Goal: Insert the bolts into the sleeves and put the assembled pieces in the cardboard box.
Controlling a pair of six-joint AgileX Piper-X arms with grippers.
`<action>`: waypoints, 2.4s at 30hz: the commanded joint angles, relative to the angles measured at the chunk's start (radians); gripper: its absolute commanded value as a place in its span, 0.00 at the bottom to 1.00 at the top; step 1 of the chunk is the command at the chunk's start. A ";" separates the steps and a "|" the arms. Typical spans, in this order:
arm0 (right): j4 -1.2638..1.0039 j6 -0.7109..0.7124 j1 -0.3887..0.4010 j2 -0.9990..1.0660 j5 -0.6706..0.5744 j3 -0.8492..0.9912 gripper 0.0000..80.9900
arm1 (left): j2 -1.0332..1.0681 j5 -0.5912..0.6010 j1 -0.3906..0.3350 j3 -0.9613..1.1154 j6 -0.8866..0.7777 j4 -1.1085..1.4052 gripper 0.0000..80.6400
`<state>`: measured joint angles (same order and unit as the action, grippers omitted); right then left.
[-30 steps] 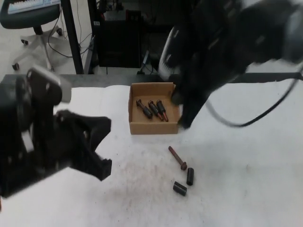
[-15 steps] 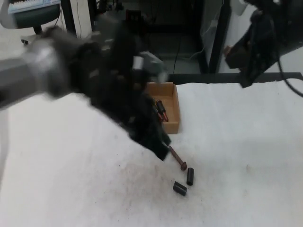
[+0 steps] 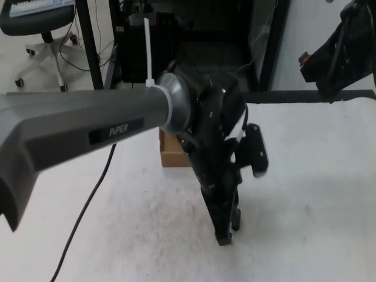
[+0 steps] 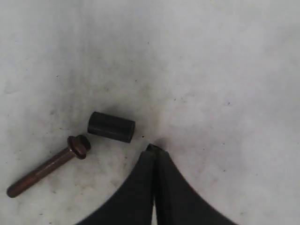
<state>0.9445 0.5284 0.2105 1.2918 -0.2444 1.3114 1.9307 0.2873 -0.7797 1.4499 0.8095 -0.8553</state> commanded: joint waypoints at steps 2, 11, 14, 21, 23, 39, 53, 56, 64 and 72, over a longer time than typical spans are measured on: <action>0.001 -0.040 -0.004 -0.013 -0.078 0.007 0.01 | -0.008 -0.086 -0.005 0.009 0.140 -0.014 0.00; 0.001 -0.065 0.000 -0.013 -0.108 0.007 0.01 | -0.007 -0.099 -0.005 0.008 0.171 -0.109 0.02; 0.001 -0.065 0.000 -0.013 -0.109 0.007 0.01 | -0.007 -0.099 -0.012 0.008 0.196 -0.138 0.21; 0.001 -0.057 -0.003 -0.013 -0.081 0.007 0.01 | 0.008 -0.154 -0.020 0.005 0.246 -0.102 0.60; 0.001 -0.049 -0.005 -0.013 -0.052 0.007 0.01 | 0.019 -0.154 -0.024 0.005 0.246 -0.076 0.60; 0.047 -0.028 -0.114 -0.013 -0.030 0.007 0.01 | 0.116 -0.171 -0.046 0.005 0.246 -0.012 0.60; 0.047 -0.028 -0.114 -0.013 -0.030 0.007 0.01 | 0.118 -0.174 -0.051 0.008 0.229 0.012 0.60; 0.047 -0.028 -0.114 -0.013 -0.030 0.007 0.01 | 0.122 -0.174 -0.051 0.008 0.225 0.012 0.58; 0.047 -0.028 -0.114 -0.013 -0.030 0.007 0.01 | 0.125 -0.174 -0.051 0.008 0.177 0.014 0.24; 0.047 -0.028 -0.114 -0.013 -0.030 0.007 0.01 | 0.125 -0.205 -0.051 0.008 0.172 0.005 0.03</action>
<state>0.9882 0.4931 0.1017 1.2918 -0.2689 1.3114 2.0489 0.1058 -0.8270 1.4499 0.9932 -0.8456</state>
